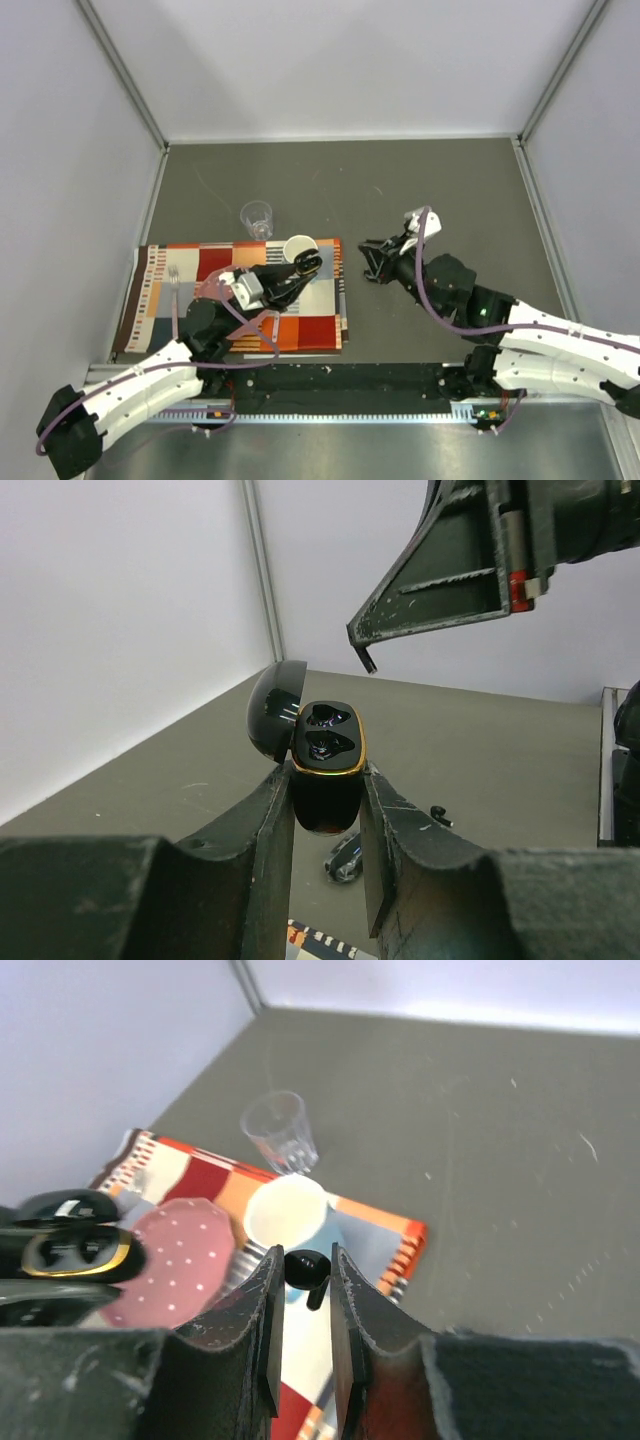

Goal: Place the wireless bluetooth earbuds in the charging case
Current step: Pick up the earbud from the center of the board, then place the earbud in the charging case, then pick up the earbud from the center of the board.

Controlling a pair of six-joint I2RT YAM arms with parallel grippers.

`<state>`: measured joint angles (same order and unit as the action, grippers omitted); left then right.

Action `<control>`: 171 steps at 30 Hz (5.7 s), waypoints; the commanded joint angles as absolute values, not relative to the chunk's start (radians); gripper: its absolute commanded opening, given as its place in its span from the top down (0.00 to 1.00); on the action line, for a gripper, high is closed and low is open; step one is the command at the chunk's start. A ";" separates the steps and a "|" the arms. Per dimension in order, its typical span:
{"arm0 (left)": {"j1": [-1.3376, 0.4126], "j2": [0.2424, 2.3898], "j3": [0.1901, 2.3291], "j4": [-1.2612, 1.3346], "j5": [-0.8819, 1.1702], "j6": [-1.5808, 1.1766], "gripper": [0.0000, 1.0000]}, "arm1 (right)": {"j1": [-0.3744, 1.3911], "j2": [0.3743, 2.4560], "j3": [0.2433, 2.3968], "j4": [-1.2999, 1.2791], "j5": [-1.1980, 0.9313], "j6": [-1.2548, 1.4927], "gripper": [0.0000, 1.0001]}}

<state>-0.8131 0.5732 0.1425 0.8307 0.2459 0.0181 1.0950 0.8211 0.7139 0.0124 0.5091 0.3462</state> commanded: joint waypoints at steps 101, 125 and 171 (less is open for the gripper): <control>-0.815 0.618 0.206 0.986 0.212 -0.048 1.00 | 1.302 1.086 0.887 0.194 0.410 -0.071 1.00; -0.815 0.635 0.184 1.037 0.212 -0.046 1.00 | 1.302 1.078 0.962 0.095 0.517 0.080 0.55; -0.813 0.566 0.172 1.011 0.218 -0.018 1.00 | 0.565 0.986 0.899 -0.515 0.133 0.776 0.11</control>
<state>-0.8135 0.5858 0.1600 0.9825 0.2192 -0.0311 0.6136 0.9791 0.8974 -0.4442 0.1932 0.7235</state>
